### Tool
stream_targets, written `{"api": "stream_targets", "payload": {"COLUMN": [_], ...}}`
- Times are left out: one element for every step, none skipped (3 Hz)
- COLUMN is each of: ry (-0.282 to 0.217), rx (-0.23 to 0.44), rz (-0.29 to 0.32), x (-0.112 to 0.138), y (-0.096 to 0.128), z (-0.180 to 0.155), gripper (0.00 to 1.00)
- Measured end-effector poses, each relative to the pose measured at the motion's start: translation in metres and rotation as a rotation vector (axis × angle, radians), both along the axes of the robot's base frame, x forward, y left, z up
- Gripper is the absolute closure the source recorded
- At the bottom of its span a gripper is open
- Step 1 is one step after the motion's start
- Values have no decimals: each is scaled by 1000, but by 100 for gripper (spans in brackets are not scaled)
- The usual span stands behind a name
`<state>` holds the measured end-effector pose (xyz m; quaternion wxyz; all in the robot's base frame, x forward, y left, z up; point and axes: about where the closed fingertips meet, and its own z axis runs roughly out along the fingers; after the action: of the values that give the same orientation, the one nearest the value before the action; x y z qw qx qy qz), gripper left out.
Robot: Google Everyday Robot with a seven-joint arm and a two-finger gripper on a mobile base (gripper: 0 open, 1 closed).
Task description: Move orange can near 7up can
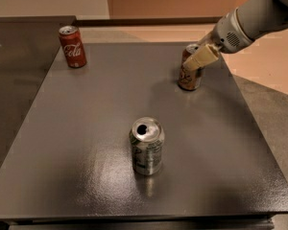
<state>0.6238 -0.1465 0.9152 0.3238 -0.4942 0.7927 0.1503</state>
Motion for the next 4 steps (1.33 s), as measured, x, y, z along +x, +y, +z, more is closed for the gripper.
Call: {"api": "stream_targets", "payload": {"ry": [13, 17, 33, 34], "rx": [36, 64, 83, 87], "rz": [51, 138, 243, 339], "x": [-16, -41, -72, -101], "y": [2, 7, 16, 26], "z": [14, 35, 47, 52], "gripper": [87, 100, 100, 100]}}
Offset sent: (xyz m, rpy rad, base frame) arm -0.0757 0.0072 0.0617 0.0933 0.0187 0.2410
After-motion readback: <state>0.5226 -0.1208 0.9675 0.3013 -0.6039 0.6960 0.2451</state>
